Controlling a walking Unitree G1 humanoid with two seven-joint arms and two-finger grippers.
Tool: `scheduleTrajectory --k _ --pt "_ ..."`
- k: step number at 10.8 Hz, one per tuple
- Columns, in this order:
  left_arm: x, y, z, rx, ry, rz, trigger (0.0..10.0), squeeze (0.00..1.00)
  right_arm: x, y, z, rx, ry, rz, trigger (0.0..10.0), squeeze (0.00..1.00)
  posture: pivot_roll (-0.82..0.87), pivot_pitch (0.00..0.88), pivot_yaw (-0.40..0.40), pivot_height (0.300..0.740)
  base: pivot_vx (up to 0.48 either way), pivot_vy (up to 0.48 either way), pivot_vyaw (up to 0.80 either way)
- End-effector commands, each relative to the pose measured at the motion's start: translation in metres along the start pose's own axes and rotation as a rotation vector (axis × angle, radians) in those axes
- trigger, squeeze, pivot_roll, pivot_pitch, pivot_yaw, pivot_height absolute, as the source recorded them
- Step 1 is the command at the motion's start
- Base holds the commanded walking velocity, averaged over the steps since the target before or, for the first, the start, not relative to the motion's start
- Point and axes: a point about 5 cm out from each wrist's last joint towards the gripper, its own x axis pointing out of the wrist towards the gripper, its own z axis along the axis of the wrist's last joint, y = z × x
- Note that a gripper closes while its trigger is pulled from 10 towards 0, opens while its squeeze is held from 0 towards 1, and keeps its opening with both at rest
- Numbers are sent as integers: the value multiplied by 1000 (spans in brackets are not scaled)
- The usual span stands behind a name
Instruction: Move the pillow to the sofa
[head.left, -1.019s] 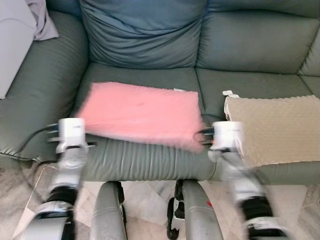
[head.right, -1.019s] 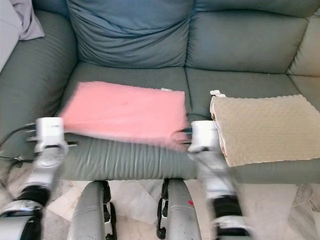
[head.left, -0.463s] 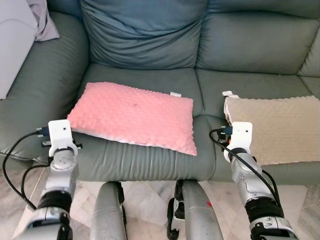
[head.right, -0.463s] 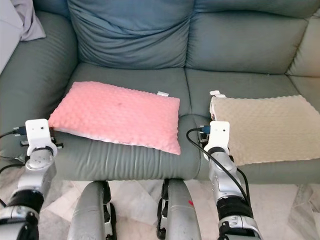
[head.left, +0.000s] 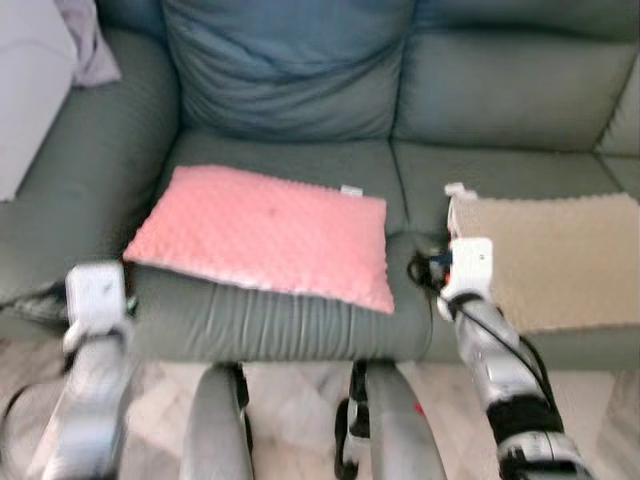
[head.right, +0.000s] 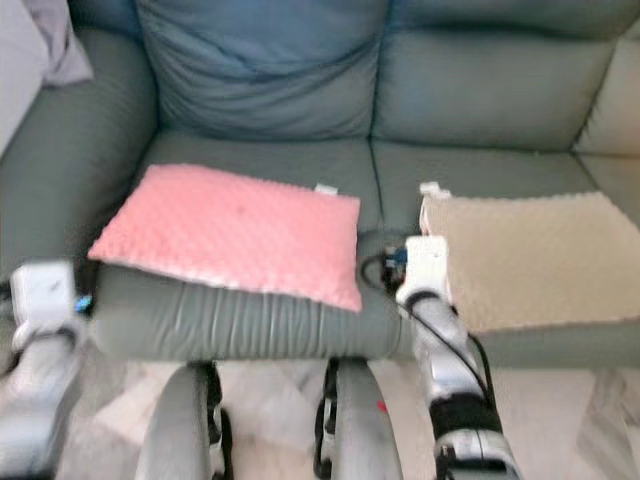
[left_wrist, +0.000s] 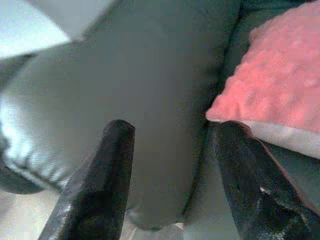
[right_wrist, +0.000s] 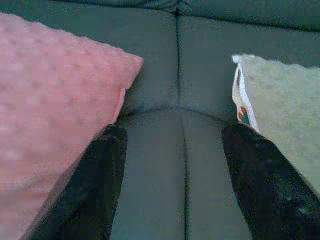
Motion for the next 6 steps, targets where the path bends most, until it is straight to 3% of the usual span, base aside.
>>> scheduleTrajectory --k 1,3,6 --pt "-10 2 3 27 -6 -10 10000 1000 2 3 8 -14 -37 33 10000 1000 44 210 -60 632 0 0 0" --pt "-26 -2 -1 46 32 -38 10000 1000 13 34 14 11 -39 252 10000 1000 60 211 -66 632 0 0 0" --pt "-23 -10 16 23 6 -69 10000 1000 22 55 9 58 45 351 10000 1000 87 215 -63 632 0 0 0"
